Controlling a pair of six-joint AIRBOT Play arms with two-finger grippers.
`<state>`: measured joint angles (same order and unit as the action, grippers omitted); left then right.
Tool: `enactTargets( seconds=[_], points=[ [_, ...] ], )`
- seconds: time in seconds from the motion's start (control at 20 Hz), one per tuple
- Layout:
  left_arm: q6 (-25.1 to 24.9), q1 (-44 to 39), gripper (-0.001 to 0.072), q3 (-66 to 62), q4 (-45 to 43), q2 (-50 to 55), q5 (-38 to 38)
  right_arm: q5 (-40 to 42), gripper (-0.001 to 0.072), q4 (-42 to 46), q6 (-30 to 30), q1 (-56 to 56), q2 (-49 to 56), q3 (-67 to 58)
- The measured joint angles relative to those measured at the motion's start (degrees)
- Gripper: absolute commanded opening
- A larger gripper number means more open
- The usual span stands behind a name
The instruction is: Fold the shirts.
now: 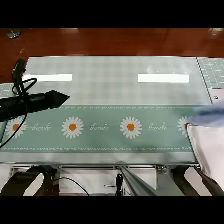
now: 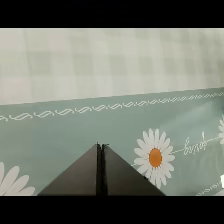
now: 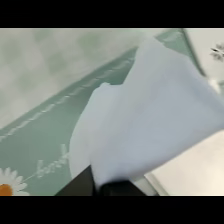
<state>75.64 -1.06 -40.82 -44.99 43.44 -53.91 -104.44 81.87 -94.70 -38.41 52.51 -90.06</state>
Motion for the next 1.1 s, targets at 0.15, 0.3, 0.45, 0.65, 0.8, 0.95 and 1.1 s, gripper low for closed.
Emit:
enactTargets(
  seconds=[0.15, 0.3, 0.45, 0.65, 0.8, 0.95, 1.1],
  points=[
    [0.02, -0.02, 0.0020, 0.00, 0.00, 0.02, 1.14, -1.14, 0.0021, 8.66, 0.11, -8.04, -8.11, 8.94],
    [0.02, -0.02, 0.0020, 0.02, 0.00, 0.11, 1.77, -1.53, 0.0449, 18.29, -1.16, -12.85, -16.04, 18.40],
    [0.02, 0.00, 0.0021, 0.00, 0.00, 0.57, 2.16, -1.44, 0.0629, 26.75, -3.82, -14.64, -20.92, 26.21],
    [0.00, 0.00, 0.0020, -0.17, 0.02, 1.49, 1.60, 3.32, 0.0025, 24.04, -4.83, -15.45, -18.34, 27.63],
    [-0.07, 0.42, 0.0018, -4.96, 0.22, 3.37, 2.56, 11.61, 0.0020, 3.87, -4.09, -14.58, -12.44, 22.27],
    [-0.28, -1.20, 0.0018, -17.73, 0.26, 9.09, 2.25, 24.59, 0.0020, -17.05, -1.42, -3.50, -5.14, 15.80],
    [-0.07, -5.99, 0.0018, -32.30, -3.87, 16.33, -1.22, 33.55, 0.0020, -18.08, 1.36, 18.12, 3.13, 11.87]
  ],
)
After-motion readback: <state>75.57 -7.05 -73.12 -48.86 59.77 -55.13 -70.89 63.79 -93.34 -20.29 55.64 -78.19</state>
